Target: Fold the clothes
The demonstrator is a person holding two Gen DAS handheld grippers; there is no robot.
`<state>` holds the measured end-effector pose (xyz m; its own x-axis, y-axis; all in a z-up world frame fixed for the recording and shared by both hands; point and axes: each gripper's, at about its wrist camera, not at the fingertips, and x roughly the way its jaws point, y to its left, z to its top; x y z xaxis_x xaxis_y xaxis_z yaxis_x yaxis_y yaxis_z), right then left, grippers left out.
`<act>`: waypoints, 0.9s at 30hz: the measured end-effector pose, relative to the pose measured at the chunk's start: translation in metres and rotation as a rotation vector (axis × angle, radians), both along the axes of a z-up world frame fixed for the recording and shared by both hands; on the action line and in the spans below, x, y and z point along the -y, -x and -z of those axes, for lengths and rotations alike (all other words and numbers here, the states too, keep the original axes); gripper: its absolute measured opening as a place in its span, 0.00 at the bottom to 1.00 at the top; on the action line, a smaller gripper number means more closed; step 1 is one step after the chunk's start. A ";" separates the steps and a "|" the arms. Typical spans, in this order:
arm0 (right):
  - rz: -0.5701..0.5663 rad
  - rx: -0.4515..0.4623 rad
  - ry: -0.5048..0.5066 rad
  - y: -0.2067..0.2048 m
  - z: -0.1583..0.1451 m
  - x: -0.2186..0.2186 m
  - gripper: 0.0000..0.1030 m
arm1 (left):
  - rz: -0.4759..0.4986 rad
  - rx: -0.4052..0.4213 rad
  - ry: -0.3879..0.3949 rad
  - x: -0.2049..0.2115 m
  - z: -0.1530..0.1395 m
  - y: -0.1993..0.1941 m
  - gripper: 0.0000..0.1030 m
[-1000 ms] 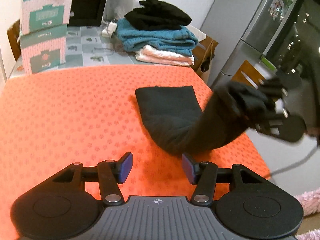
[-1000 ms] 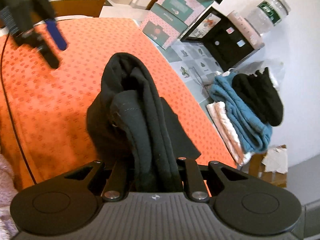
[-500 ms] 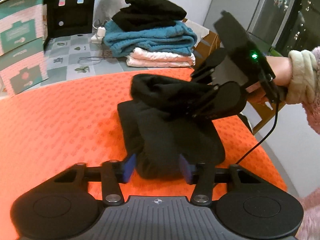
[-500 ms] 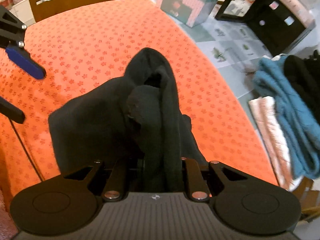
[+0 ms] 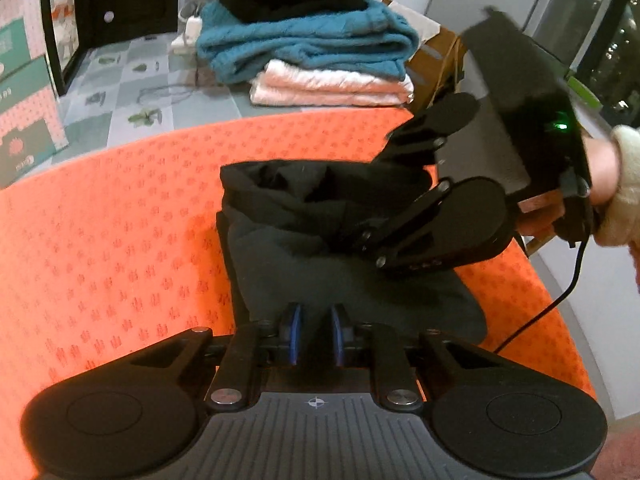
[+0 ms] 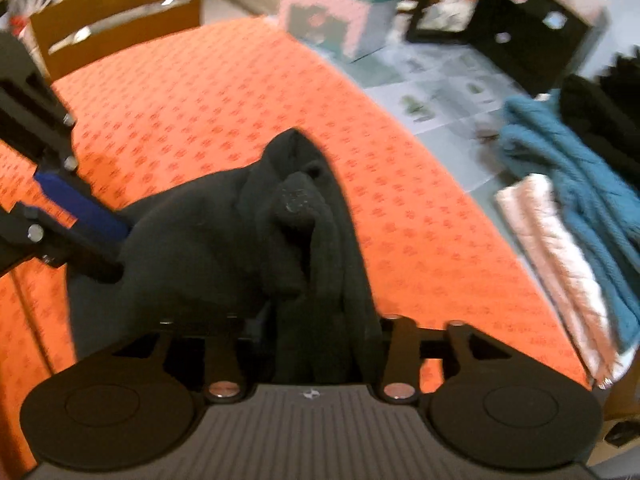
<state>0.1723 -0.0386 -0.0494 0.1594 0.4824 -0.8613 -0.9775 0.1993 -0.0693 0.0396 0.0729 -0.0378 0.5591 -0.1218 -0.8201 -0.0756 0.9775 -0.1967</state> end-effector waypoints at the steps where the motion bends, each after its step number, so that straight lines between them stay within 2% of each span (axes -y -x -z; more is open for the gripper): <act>1: 0.021 -0.001 -0.020 -0.001 -0.002 0.004 0.57 | -0.002 -0.004 0.007 -0.001 0.000 0.001 0.21; 8: 0.172 -0.006 -0.158 -0.012 -0.014 0.030 0.64 | -0.010 -0.023 0.034 -0.001 0.003 0.008 0.21; 15: 0.342 -0.003 -0.216 -0.021 -0.040 0.059 0.64 | -0.053 -0.029 0.059 -0.005 0.003 0.016 0.22; 18: 0.377 -0.001 -0.234 -0.016 -0.048 0.071 0.64 | -0.060 0.025 0.026 -0.005 -0.010 0.021 0.21; 21: 0.402 -0.014 -0.247 -0.005 -0.051 0.079 0.64 | -0.056 0.124 -0.007 -0.002 -0.028 0.023 0.21; 24: 0.404 -0.029 -0.246 0.012 -0.047 0.082 0.64 | -0.031 0.191 -0.005 0.002 -0.034 0.015 0.21; 27: 0.405 -0.046 -0.235 0.027 -0.036 0.078 0.63 | 0.003 0.161 -0.016 0.007 -0.024 -0.003 0.21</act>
<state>0.1452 -0.1164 -0.0138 0.3387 0.5720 -0.7471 -0.8190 0.5701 0.0652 0.0427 0.0656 -0.0135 0.6828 -0.1116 -0.7221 -0.0412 0.9808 -0.1905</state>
